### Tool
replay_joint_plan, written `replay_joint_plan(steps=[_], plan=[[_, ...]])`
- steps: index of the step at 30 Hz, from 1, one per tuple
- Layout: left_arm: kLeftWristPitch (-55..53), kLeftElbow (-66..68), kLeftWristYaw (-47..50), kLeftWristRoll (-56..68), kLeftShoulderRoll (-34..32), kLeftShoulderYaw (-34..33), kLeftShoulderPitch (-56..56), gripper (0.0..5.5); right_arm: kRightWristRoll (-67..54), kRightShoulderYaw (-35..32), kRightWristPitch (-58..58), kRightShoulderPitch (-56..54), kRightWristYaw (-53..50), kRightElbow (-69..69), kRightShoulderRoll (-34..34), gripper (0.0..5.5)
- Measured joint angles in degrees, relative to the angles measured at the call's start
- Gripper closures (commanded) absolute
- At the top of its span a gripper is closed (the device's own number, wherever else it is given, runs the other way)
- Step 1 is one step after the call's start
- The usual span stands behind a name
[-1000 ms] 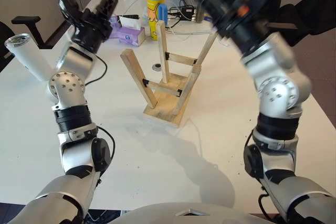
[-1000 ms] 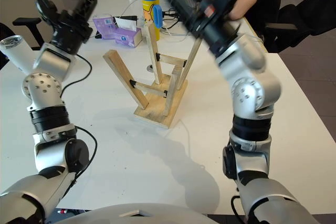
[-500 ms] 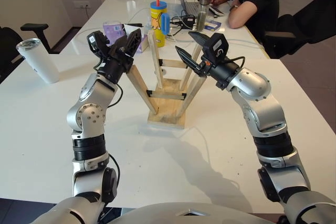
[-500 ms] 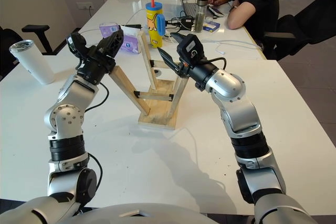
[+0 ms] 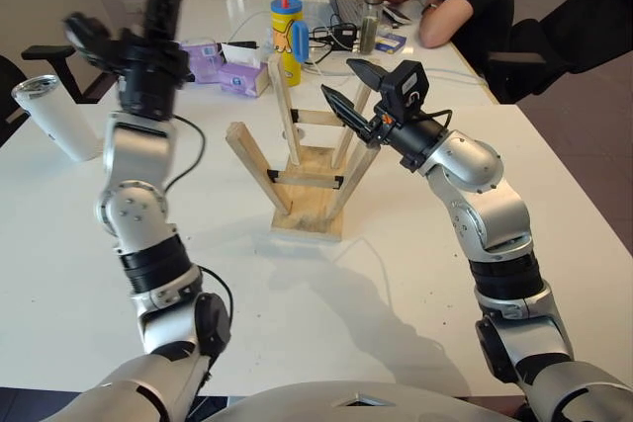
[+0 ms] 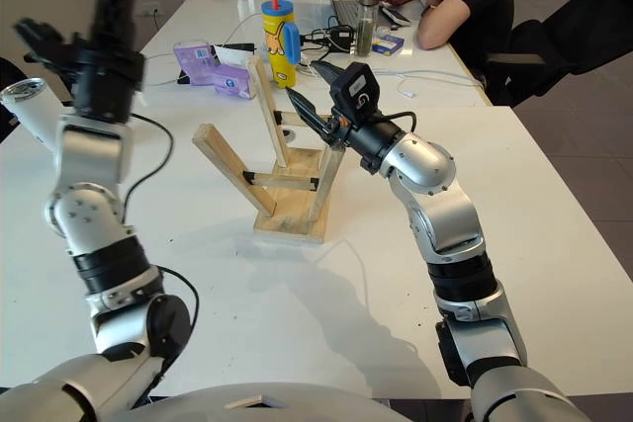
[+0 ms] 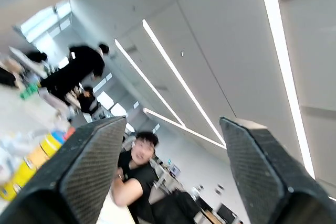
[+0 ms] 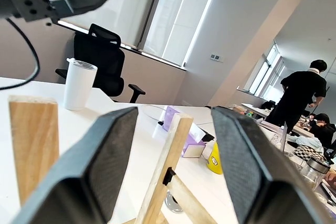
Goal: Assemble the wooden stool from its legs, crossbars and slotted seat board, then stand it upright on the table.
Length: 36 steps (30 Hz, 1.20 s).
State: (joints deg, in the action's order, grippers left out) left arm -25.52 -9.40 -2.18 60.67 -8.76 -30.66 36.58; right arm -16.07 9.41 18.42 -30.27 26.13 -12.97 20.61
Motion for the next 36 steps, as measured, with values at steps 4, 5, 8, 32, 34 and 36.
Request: replay_joint_plan(steps=[4, 5, 8, 32, 34, 36], plan=[[1.1, 4.8, 1.1, 1.3, -4.7, -4.5, 1.1, 2.17, 0.0, 0.0, 0.0, 0.0, 0.1, 0.1, 0.2, 2.89], [0.4, 4.9, 1.6, 1.5, -4.6, -3.9, 1.0, 2.17, 0.0, 0.0, 0.0, 0.0, 0.2, 0.1, 0.3, 2.89], [-4.4, 3.6, 2.7, 1.1, 0.8, 4.5, -3.4, 2.17, 0.0, 0.0, 0.0, -0.1, 0.5, 0.3, 0.6, 2.89], [-2.2, 1.6, 3.8, -4.4, -0.7, 6.5, -2.4, 2.17, 1.5, 0.1, 0.0, -1.0, 1.7, 1.3, 1.5, 2.89], [-1.9, 0.5, 3.8, -2.9, -3.3, 4.7, 0.6, 2.17, 1.5, 0.1, 0.0, -1.0, 1.8, 1.3, 1.6, 2.89], [-1.9, -0.7, 3.8, -0.8, -4.5, 4.2, 4.5, 2.17, 1.5, 0.1, 0.0, -1.0, 2.0, 1.3, 1.6, 2.89]])
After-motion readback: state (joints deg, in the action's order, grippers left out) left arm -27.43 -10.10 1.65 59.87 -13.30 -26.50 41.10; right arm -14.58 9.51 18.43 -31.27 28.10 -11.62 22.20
